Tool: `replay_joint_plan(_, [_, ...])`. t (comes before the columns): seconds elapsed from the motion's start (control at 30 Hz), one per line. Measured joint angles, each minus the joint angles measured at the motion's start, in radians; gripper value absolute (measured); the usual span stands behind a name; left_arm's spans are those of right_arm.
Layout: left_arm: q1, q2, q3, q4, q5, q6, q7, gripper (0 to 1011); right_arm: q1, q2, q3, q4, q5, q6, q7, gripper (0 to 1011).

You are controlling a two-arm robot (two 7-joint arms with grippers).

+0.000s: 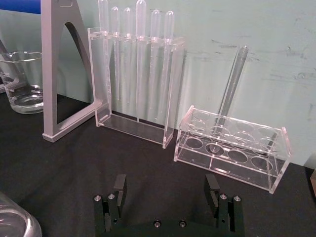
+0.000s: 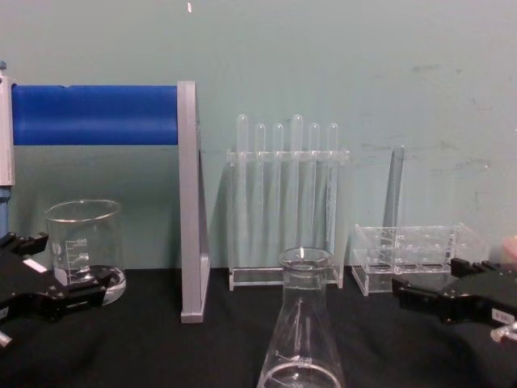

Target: Grasp the erlenmeyer flask with one hand, shake it three times, then place it back.

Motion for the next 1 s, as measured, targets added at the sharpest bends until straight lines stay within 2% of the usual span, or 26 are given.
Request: replay_joint_plan(1.0, [0.0, 0.0, 0.0, 0.0, 0.0, 0.0, 0.0, 1001, 0.0, 0.0, 0.0, 0.0, 0.001, 0.0, -0.001, 1000])
